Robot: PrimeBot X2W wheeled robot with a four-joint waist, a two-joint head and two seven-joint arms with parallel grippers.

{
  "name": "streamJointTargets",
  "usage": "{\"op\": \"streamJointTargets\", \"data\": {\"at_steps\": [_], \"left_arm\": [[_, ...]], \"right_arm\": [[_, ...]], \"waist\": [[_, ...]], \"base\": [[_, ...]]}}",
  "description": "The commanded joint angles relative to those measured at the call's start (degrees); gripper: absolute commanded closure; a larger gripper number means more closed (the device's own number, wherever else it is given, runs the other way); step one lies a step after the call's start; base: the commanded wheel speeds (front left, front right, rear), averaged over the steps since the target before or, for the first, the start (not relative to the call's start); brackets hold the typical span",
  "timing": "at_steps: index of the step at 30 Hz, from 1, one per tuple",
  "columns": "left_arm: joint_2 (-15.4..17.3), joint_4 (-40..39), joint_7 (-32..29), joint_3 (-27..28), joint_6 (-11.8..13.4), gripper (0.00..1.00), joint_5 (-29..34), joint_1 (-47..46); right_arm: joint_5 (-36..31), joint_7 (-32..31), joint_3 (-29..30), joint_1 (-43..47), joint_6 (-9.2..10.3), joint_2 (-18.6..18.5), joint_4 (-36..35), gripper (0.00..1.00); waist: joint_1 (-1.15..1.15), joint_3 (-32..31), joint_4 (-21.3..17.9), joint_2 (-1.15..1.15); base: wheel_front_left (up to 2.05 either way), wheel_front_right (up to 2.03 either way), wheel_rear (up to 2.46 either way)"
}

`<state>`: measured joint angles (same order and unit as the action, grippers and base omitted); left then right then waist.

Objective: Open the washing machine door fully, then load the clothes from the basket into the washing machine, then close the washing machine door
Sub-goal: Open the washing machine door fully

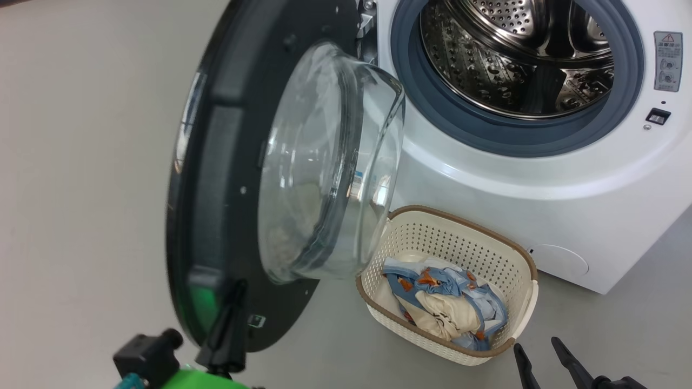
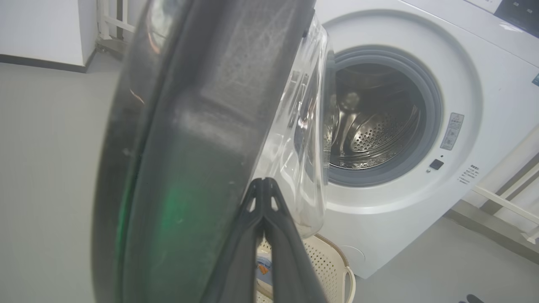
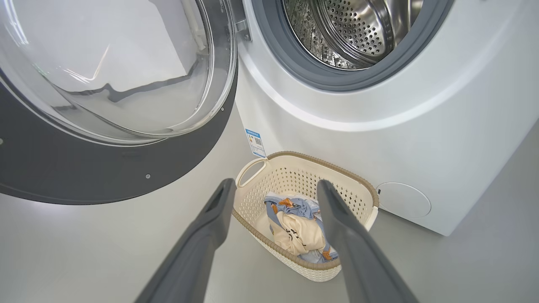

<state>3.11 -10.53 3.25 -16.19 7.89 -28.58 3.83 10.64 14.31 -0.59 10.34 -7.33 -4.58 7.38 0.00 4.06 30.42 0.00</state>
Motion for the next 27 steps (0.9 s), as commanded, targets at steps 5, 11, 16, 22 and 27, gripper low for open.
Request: {"op": "streamJointTargets", "data": {"at_steps": [5, 11, 16, 22, 27], "left_arm": [[1.38, 6.83, 3.63, 6.58, 0.97, 1.00, -0.89, -6.76], [2.85, 15.88, 7.59, 10.88, 1.39, 1.00, -1.25, -12.04], [4.74, 22.62, 9.57, 14.07, 1.40, 1.00, -1.43, -16.15], [7.71, 32.48, 11.21, 18.45, 1.26, 1.00, -1.31, -22.61], [9.93, 40.11, 11.69, 21.01, -0.34, 1.00, -0.20, -26.97]], "right_arm": [[0.38, 0.69, -2.12, -1.59, -0.16, -1.36, -0.73, 0.00], [0.59, 0.69, -2.27, -1.20, -0.16, -1.47, -0.49, 0.00], [0.56, 0.69, -2.54, -0.79, -0.16, -1.50, -0.32, 0.00], [0.61, 0.69, -2.84, -1.10, -0.16, -1.84, -0.24, 0.00], [0.58, 0.69, -3.30, -1.54, -0.16, -2.20, -0.10, 0.00]], "waist": [[0.00, 0.19, -0.05, 0.00], [0.00, 0.04, -0.64, 0.00], [0.00, 0.09, -1.63, 0.00], [0.00, 0.72, -3.54, 0.00], [0.00, 1.32, -5.17, 0.00]], "base": [[0.00, 0.00, 0.00], [0.00, 0.00, 0.00], [0.00, 0.00, 0.00], [0.00, 0.00, 0.00], [0.00, 0.00, 0.00]]}}
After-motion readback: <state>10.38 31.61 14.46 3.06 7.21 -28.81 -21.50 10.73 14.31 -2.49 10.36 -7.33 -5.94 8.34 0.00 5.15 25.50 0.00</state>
